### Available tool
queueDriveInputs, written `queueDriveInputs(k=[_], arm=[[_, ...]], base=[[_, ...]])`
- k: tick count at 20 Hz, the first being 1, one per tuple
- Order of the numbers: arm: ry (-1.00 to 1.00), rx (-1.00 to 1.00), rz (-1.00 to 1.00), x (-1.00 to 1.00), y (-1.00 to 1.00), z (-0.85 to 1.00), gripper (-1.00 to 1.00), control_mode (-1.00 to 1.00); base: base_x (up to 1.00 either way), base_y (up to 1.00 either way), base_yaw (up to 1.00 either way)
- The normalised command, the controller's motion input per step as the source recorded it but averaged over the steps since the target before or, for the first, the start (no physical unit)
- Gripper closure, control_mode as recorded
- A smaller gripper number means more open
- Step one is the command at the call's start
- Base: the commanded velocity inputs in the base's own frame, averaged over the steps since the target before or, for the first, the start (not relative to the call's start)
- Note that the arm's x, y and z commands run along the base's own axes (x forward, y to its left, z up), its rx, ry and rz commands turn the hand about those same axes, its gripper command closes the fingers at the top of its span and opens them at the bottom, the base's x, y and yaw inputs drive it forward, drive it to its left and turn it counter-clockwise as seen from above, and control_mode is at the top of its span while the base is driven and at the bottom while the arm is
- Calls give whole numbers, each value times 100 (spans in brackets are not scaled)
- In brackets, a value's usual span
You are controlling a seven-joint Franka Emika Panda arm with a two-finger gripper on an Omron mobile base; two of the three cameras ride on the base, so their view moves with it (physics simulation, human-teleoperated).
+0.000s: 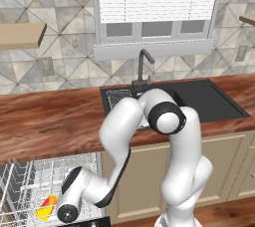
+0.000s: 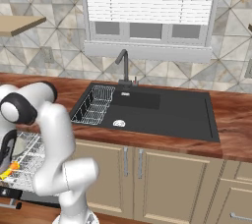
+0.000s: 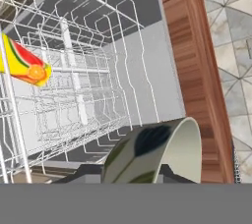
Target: Pick up the cup and bowl from the counter, place them in the dishwasher, and close the dishwasher door.
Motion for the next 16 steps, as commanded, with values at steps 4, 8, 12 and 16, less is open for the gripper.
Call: queueDriveInputs(k=[4,8,12,16], arm=[[0,0,0,34,-13,-8,100,-100],[0,0,0,39,-14,-8,100,-100],[0,7,0,36,-11,-21,100,-100],[0,17,0,3,0,-36,100,-100]], base=[[0,0,0],[0,0,0],[0,0,0],[0,0,0]])
